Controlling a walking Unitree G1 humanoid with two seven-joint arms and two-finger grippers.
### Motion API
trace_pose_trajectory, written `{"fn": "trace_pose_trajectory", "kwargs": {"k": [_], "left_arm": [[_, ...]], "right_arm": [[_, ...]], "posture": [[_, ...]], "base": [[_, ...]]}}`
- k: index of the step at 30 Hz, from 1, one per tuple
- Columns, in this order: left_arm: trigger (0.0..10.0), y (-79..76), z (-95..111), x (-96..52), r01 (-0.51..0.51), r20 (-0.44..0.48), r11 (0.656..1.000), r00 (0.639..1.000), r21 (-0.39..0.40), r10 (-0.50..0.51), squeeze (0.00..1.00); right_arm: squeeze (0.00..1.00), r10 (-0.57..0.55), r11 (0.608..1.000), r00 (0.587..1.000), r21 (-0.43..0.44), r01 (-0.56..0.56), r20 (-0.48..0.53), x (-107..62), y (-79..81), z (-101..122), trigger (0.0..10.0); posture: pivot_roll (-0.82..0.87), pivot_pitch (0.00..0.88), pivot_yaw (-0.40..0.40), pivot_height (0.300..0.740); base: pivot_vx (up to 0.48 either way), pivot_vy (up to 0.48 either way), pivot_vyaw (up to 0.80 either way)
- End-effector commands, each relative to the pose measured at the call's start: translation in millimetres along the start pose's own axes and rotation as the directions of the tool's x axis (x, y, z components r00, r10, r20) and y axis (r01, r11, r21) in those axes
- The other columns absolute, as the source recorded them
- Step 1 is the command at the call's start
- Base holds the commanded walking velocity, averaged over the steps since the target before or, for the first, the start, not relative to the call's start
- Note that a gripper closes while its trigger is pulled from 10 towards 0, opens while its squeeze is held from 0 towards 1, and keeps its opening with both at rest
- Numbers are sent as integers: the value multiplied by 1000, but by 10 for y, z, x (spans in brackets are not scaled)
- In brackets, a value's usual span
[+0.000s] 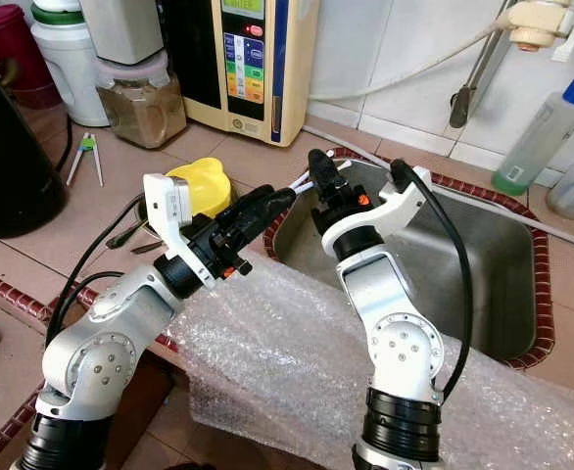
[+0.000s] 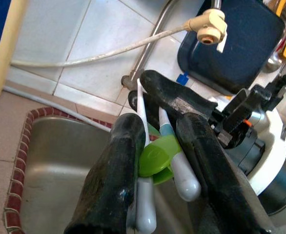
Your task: Kitchen organization
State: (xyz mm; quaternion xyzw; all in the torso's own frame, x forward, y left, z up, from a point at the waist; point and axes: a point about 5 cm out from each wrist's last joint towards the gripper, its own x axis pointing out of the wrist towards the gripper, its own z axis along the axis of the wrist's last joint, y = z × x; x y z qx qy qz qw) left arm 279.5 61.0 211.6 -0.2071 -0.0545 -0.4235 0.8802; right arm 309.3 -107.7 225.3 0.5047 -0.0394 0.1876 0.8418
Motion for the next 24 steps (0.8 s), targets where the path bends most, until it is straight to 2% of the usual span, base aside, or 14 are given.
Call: {"fn": "trace_pose_trajectory", "kwargs": {"k": [1,2,3,4,5,6,7,14,18,22,23,24], "left_arm": [[1412,-68,18,11,46,-1,998,999,32,-46,0],[5843,-66,13,9,47,-6,998,999,40,-47,0],[5843,-64,12,9,47,-8,998,999,43,-47,0],[10000,-44,11,7,33,-14,998,999,60,-32,0],[10000,-44,11,7,33,-14,998,999,60,-32,0],[10000,-18,8,7,13,-17,997,1000,78,-11,388],[10000,14,-2,9,0,-24,996,1000,86,3,1000],[10000,48,-10,33,8,-37,992,999,123,-4,1000],[10000,78,-4,50,-3,-39,992,999,124,8,1000],[10000,100,-20,35,1,-62,993,998,120,6,1000],[10000,100,-20,35,1,-62,993,998,120,6,1000],[10000,117,-33,12,4,-79,992,997,129,7,1000]], "right_arm": [[0,2,1000,1000,16,-2,18,53,62,-7,0],[0,1,1000,1000,18,-1,20,53,61,-8,0],[0,0,1000,1000,19,-1,21,53,61,-8,0],[0,-1,1000,1000,20,0,23,55,55,-6,0],[0,-1,1000,1000,20,0,23,55,55,-6,0],[0,-3,1000,1000,22,2,25,56,50,-6,0],[0,-6,1000,1000,26,5,28,58,42,-7,0],[0,-16,1000,999,21,15,47,64,26,15,0],[0,-37,999,997,-15,38,73,71,-16,75,0],[0,-58,992,993,-105,68,99,95,-60,148,0],[0,-58,992,993,-105,68,99,95,-60,148,0],[0,-78,977,990,-188,100,118,113,-106,215,0]], "posture": [[18,87,-41,740],[20,87,-39,740],[20,87,-39,740],[23,87,-38,740],[23,87,-38,740],[26,86,-36,740],[26,87,-33,740],[30,88,-27,740],[32,92,-25,740],[35,97,-21,740],[35,97,-21,740],[39,99,-20,740]], "base": [[0,0,0],[0,0,0],[0,0,0],[0,0,0],[0,0,0],[0,0,0],[0,0,0],[0,0,0],[0,0,0],[0,0,0],[0,0,0],[0,0,0]]}}
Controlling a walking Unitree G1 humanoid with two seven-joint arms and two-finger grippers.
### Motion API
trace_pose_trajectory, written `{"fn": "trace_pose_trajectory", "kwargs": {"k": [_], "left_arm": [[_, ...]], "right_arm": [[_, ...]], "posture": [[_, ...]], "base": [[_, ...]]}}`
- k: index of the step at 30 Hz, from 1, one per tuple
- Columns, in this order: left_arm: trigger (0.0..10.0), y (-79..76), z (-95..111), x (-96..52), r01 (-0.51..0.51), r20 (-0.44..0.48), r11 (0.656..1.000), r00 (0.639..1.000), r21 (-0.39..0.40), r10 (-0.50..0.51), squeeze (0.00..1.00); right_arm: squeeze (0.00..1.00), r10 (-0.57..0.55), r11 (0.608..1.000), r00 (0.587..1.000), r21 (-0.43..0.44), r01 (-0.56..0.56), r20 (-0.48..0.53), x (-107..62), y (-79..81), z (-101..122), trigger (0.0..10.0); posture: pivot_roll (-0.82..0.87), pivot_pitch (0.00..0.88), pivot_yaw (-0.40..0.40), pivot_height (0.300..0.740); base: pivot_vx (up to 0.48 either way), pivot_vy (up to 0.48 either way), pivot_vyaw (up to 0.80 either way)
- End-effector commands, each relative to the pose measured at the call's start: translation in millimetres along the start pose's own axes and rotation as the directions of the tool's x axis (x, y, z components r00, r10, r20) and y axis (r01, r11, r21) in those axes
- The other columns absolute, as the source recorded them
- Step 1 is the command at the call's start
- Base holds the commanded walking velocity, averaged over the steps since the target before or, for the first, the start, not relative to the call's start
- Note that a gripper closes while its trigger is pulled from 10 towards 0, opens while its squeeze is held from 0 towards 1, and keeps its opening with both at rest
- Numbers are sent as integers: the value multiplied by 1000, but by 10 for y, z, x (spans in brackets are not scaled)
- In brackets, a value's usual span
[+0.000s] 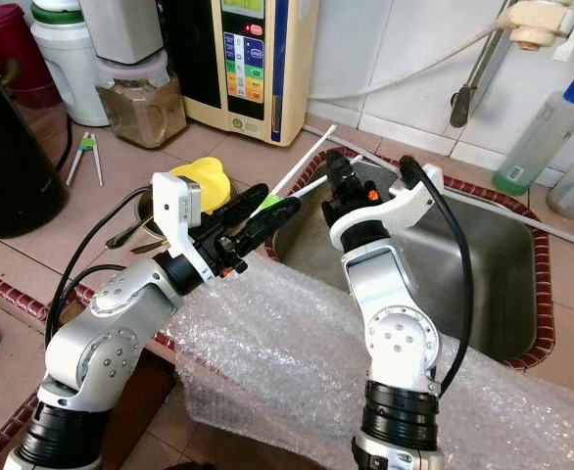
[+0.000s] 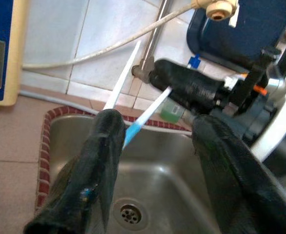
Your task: Kitchen organization
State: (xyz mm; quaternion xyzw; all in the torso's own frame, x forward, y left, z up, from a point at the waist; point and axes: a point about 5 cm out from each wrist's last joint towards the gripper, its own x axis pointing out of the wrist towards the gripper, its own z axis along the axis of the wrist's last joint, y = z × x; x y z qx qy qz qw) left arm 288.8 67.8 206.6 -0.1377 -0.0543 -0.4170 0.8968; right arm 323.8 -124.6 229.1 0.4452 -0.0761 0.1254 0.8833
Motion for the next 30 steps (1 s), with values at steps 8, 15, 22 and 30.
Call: {"fn": "trace_pose_trajectory", "kwargs": {"k": [8,15,22,30], "left_arm": [[10000,29,-118,-78,41,-117,999,992,9,-40,1000],[10000,90,-249,-195,61,-229,995,973,79,-42,1000],[10000,155,-287,-217,44,-260,993,966,108,-14,1000],[10000,186,-313,-231,44,-278,988,961,149,-1,1000]], "right_arm": [[0,-49,855,996,-513,79,71,163,-284,295,0],[0,-224,674,972,-709,206,70,163,-767,324,0],[0,-331,610,942,-749,260,57,50,-1032,225,10000],[1000,-385,640,922,-709,298,40,-15,-1139,106,10000]], "posture": [[47,103,-11,740],[59,108,-11,740],[63,111,-6,740],[70,113,3,740]], "base": [[0,0,0],[0,0,0],[0,0,0],[0,0,0]]}}
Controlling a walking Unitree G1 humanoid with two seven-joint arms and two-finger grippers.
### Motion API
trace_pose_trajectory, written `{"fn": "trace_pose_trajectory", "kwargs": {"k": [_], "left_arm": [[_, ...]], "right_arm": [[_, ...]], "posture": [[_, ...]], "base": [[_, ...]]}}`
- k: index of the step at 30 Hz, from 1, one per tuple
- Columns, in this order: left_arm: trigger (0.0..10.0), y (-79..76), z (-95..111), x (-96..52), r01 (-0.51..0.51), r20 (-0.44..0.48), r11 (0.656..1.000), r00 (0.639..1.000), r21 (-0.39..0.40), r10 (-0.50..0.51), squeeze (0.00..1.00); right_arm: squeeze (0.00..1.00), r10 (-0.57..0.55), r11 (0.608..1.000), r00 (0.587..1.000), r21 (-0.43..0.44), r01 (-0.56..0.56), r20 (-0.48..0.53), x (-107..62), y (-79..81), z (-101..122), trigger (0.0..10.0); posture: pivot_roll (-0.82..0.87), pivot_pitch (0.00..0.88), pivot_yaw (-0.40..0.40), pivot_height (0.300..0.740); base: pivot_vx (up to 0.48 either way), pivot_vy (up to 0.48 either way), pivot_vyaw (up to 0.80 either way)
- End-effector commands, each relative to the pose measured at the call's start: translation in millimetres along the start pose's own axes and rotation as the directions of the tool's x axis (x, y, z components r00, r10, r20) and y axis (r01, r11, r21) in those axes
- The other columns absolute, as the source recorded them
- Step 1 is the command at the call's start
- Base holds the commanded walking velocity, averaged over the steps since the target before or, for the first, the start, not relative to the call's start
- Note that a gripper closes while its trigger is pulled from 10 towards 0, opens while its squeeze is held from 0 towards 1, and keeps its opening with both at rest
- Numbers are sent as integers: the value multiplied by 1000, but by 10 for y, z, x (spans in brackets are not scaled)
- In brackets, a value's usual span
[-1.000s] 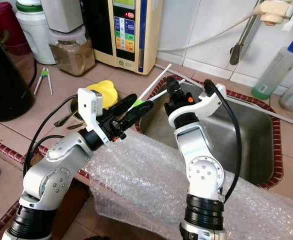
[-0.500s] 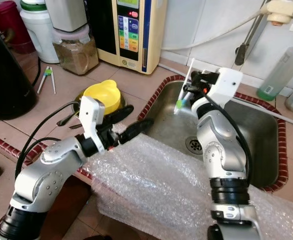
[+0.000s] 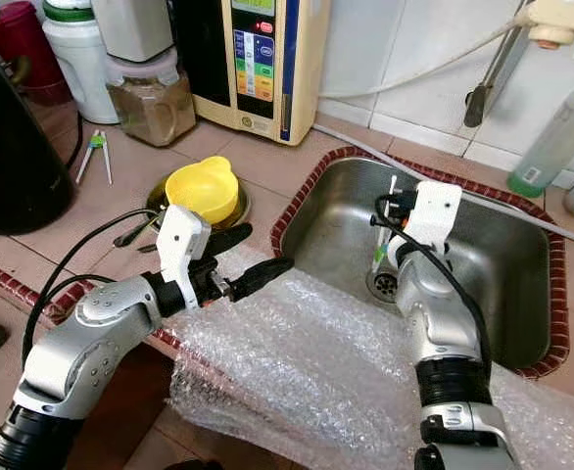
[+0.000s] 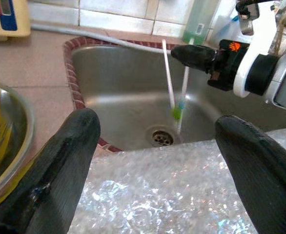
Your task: Kitchen organization
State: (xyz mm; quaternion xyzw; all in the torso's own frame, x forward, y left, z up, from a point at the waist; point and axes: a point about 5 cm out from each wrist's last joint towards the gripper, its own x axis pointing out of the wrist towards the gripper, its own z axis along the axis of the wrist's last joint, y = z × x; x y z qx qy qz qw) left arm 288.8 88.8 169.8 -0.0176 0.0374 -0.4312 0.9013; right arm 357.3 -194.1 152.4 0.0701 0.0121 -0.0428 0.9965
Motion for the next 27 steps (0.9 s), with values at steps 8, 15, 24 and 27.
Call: {"fn": "trace_pose_trajectory", "kwargs": {"k": [8,15,24,27], "left_arm": [[10000,0,-53,1,-16,-8,999,1000,40,17,1000],[10000,72,-39,5,-96,21,993,995,69,95,1000],[10000,256,45,-26,-288,106,954,954,83,279,1000],[10000,345,81,-50,-370,144,927,922,58,359,1000]], "right_arm": [[1000,17,998,999,-56,-16,28,-50,68,-36,10000],[1000,101,995,994,-21,-100,37,-139,232,-53,10000],[1000,181,983,982,-43,-179,51,-268,380,-107,10000],[1000,210,977,976,-59,-206,60,-320,439,-109,10000]], "posture": [[69,109,1,740],[76,111,-7,740],[78,108,-19,740],[73,105,-23,740]], "base": [[0,0,0],[0,0,0],[0,0,0],[0,0,0]]}}
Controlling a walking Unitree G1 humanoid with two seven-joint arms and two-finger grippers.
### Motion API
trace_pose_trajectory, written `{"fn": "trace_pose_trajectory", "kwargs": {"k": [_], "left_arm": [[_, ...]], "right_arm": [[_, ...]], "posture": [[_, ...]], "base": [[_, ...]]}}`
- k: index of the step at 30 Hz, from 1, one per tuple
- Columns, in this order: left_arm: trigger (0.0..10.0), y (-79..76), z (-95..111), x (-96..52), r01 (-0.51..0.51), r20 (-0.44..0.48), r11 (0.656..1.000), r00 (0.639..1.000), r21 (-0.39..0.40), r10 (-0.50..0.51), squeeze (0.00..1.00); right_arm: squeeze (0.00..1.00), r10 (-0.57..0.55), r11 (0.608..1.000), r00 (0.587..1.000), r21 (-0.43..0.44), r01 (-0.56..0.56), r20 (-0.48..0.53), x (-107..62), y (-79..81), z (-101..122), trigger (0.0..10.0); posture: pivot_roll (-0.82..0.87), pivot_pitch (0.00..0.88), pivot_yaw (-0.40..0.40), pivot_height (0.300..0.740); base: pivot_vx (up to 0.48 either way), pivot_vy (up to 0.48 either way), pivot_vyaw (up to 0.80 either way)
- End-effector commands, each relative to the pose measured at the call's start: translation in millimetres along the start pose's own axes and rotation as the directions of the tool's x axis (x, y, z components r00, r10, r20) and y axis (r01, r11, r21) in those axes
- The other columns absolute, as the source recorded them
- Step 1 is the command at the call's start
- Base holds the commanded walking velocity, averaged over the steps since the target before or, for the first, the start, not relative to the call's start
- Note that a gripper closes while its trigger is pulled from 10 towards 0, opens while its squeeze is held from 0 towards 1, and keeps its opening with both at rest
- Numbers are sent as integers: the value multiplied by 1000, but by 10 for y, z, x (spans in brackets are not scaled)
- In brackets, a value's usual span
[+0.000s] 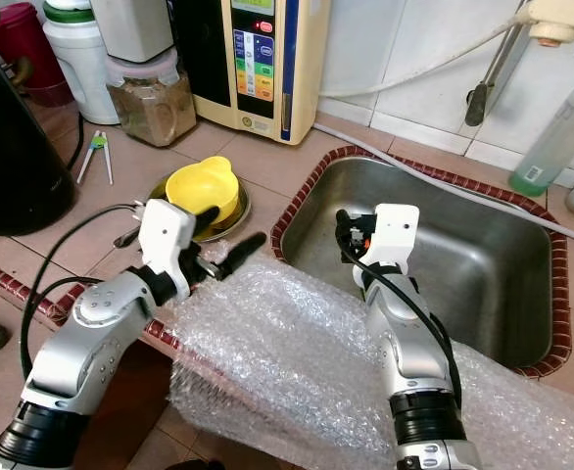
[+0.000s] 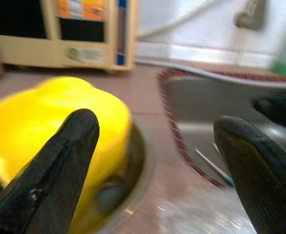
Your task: Kitchen organization
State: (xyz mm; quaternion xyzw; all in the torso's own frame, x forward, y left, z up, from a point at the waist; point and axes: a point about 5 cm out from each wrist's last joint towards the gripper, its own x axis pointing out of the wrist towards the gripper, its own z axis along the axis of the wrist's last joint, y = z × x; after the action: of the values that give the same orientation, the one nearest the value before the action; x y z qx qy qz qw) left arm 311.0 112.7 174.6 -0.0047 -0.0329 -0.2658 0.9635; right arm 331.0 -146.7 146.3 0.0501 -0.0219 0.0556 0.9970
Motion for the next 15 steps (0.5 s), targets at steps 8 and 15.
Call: {"fn": "trace_pose_trajectory", "kwargs": {"k": [8,15], "left_arm": [[10000,242,116,86,-205,75,978,976,-28,207,1000],[10000,478,59,167,-382,2,919,924,-95,384,1000]], "right_arm": [[1000,114,993,990,-47,-111,84,-116,232,150,10000],[1000,298,954,946,-9,-299,127,-323,503,333,10000]], "posture": [[56,99,-33,740],[37,106,-30,740]], "base": [[0,0,0],[0,0,0]]}}
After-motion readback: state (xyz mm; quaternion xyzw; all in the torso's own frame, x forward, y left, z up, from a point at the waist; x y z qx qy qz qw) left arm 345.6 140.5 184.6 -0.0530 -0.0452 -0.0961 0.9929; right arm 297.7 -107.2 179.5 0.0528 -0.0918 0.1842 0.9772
